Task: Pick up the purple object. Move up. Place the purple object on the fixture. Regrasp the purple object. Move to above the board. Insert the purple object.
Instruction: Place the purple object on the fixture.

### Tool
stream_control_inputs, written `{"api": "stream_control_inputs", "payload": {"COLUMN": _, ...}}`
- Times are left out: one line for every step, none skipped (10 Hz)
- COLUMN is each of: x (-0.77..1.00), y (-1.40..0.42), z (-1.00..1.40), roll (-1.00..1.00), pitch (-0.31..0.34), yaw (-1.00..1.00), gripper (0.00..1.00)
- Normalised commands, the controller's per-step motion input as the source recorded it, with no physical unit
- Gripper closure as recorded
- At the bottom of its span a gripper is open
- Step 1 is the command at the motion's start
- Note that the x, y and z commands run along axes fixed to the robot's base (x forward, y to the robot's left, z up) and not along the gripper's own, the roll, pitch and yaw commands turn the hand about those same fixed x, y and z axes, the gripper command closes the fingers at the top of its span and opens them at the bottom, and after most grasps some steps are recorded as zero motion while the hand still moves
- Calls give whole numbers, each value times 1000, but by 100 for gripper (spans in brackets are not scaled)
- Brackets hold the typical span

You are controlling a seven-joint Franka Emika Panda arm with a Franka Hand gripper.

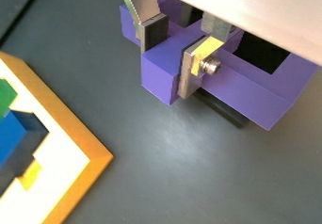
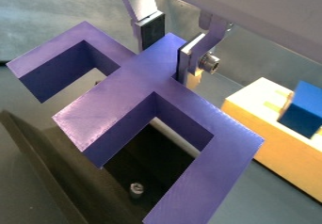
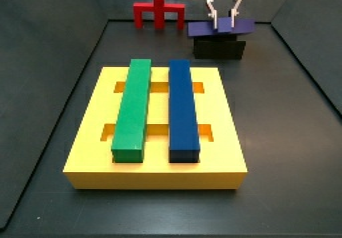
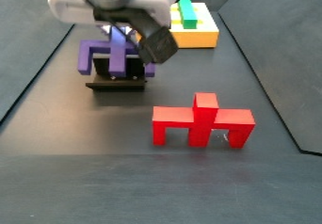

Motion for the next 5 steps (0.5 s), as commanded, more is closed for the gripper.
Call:
{"api": "stream_control_inputs", "payload": {"x": 317, "y": 66, "z": -226, "roll": -423, "pitch": 0, "yaw": 0, "gripper": 100}}
{"api": "stream_control_inputs", "payload": {"x": 0, "y": 74, "z": -237, "roll": -363, "pitch": -140, "yaw": 0, "gripper": 100}}
{"api": "stream_control_inputs", "payload": {"x": 0, "y": 123, "z": -134, "roll": -491, "pitch": -197, "yaw": 0, "gripper": 100}}
{"api": "stream_control_inputs", "payload": {"x": 34, "y": 60, "z": -66, "roll": -257, "pitch": -23, "yaw": 0, "gripper": 100}}
{"api": "stream_control_inputs", "payload": {"x": 0, "y": 0, "z": -49, "roll": 0, "pitch": 0, "yaw": 0, "gripper": 100}}
